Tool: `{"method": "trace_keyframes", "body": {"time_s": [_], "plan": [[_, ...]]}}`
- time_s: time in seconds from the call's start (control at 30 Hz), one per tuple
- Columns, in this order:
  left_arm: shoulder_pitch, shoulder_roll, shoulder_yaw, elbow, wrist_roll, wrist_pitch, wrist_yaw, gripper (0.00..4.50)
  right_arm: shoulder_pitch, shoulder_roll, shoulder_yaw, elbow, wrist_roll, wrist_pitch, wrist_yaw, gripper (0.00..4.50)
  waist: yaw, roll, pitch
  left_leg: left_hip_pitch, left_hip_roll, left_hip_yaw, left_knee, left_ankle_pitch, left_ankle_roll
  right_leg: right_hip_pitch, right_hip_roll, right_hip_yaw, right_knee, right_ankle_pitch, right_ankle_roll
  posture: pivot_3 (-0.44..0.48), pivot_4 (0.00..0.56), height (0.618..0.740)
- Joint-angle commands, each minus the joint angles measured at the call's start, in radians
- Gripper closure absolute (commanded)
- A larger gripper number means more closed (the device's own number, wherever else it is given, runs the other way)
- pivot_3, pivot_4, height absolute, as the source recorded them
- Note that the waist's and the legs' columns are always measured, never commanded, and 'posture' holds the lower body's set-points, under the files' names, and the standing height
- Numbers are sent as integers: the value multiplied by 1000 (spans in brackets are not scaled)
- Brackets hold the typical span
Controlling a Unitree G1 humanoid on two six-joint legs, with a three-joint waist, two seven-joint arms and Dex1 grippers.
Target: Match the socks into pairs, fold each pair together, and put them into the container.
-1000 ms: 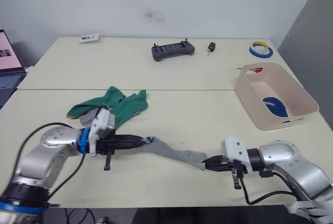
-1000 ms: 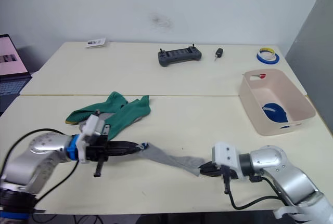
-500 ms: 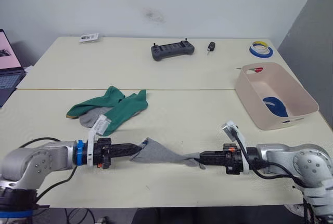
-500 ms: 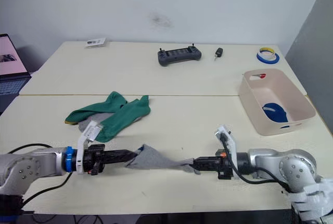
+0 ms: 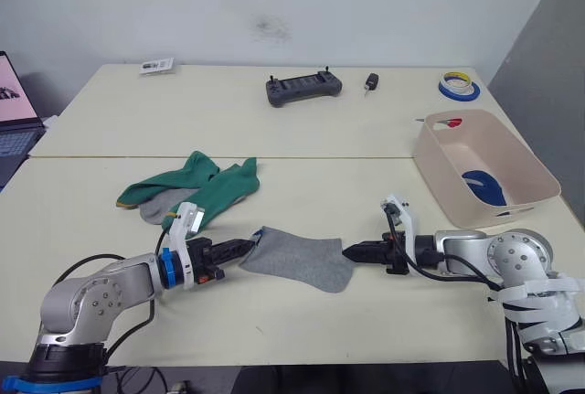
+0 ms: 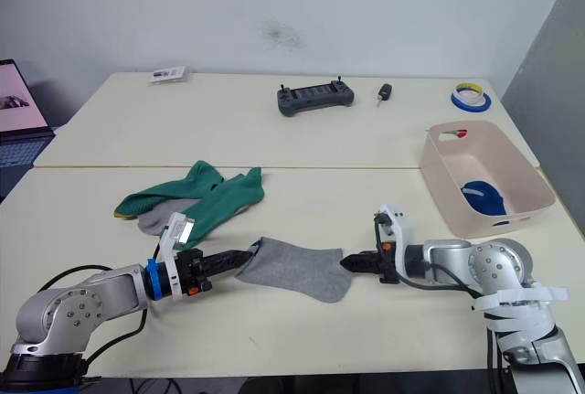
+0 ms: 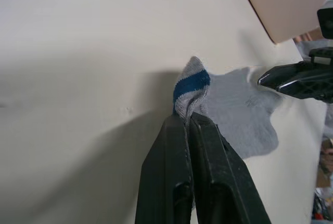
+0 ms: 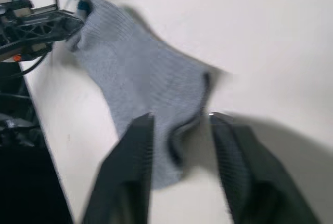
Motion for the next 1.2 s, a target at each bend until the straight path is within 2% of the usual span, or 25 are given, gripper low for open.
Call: {"method": "trace_keyframes", "body": {"time_s": [0.03, 0.07, 0.2, 0.37, 0.53, 0.6, 0.67, 0.77, 0.9, 0.93, 1.07, 1.2], "plan": [[-9, -16, 31, -12, 20, -28, 21, 4500, -3, -67, -15, -77, -103, -100, 118, 1324, 0, 0, 0, 0, 0, 0, 0, 0, 0, 0, 0, 0, 0, 0, 0, 0, 150, 740], [-9, -20, 31, -12, 22, -29, 24, 4500, 10, -85, -11, -105, -128, -127, 154, 950, 1, 0, 0, 0, 0, 1, 0, 0, 0, 0, 0, 0, 0, 0, 0, 0, 150, 740], [-4, -27, 31, -20, 28, -23, 25, 4500, 103, -150, 53, -244, -280, -249, 222, 950, 1, 0, 0, 0, 0, 0, 0, 0, 0, 0, 0, 0, -1, 0, 0, 0, 150, 740], [-3, -33, 29, -24, 35, -19, 24, 4500, 194, -78, 87, -336, -386, -317, 171, 950, -1, 0, 0, 0, 0, 0, 0, 0, 0, 0, 0, 1, 0, 0, 0, 0, 150, 740], [-3, -37, 24, -26, 40, -20, 22, 4500, 241, 26, 124, -349, -455, -334, 121, 950, 1, 0, 0, 0, 0, 0, 0, 0, -1, 0, 0, 1, 0, 0, 0, 0, 150, 740], [-4, -37, 21, -25, 45, -26, 17, 4500, 249, 53, 133, -355, -472, -333, 112, 1332, 0, 0, 0, 0, 0, 0, -1, 1, -1, 0, 0, 0, 0, 0, 0, 0, 150, 740], [-2, -37, 20, -27, 57, -45, 10, 4500, 253, 67, 144, -363, -494, -337, 115, 1917, 0, 0, 0, 0, 0, 0, -1, 1, -1, 0, 0, 1, 0, 0, 0, 0, 150, 740], [-1, -50, 41, -25, 50, -51, 17, 4500, 253, 74, 167, -374, -526, -351, 127, 2970, 1, 0, 0, 0, 0, 0, -1, 1, -1, 0, 0, 0, 0, 0, 0, 0, 150, 740], [27, -33, 34, -39, 101, -114, -14, 4500, 253, 75, 197, -385, -563, -373, 153, 4483, 0, 0, 0, 0, 0, 0, -1, 0, -1, 0, 0, 0, 0, 0, 0, 0, 150, 740], [35, -22, 31, -39, 114, -124, -24, 4500, 253, 74, 202, -387, -567, -376, 161, 4483, -2, 0, 0, 0, 0, 0, -1, 0, -1, 0, 0, 1, 0, 0, 0, 0, 150, 740], [78, 43, 59, -51, 174, -210, -90, 3559, 254, 53, 215, -414, -565, -374, 214, 4500, -1, 0, 0, 0, 0, 0, -1, 0, -1, -1, 0, 1, 0, 0, 0, 0, 150, 740], [140, 144, 97, -51, 222, -300, -204, 2258, 257, 27, 224, -431, -560, -372, 271, 4500, -1, 0, 0, 0, 0, 0, -1, 0, -1, -1, 0, 1, -1, 0, 0, 0, 150, 740]]}}
